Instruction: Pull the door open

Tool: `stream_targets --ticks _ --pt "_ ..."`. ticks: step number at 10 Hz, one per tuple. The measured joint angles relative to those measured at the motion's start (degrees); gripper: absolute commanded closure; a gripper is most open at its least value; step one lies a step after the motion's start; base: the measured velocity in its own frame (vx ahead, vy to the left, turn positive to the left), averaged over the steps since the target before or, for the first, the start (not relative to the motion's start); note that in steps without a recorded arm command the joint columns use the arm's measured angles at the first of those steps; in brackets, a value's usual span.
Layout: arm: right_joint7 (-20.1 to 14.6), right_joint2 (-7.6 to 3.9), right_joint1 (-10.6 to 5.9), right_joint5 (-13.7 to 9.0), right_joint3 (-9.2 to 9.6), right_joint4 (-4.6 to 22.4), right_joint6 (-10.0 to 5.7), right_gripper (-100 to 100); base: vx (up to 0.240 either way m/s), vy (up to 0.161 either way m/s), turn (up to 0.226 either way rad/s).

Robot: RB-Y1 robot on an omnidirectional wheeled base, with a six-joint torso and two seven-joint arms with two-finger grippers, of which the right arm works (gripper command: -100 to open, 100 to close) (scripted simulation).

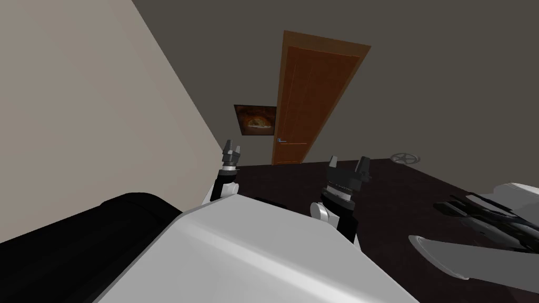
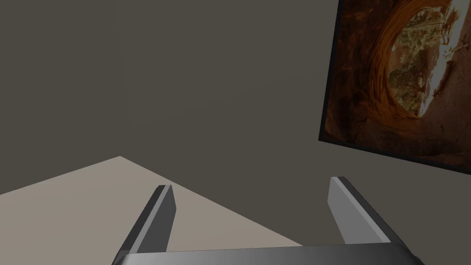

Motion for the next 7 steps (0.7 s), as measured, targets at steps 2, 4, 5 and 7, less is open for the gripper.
stream_targets --ticks 2,4,5,7 --pt "0.02 -0.55 -0.78 -0.04 -0.38 2.21 -0.45 -100 0.062 0.018 0.050" --pt "0.09 -0.97 -1.47 -0.09 -0.73 3.88 -0.50 -100 0.057 0.021 0.053" --pt "0.13 -1.14 -1.88 -0.06 -0.84 5.04 -0.80 -100 0.063 0.010 0.064" --pt "0.15 -1.69 -2.93 -0.16 -1.38 7.52 -1.20 -100 0.070 -0.004 0.079"
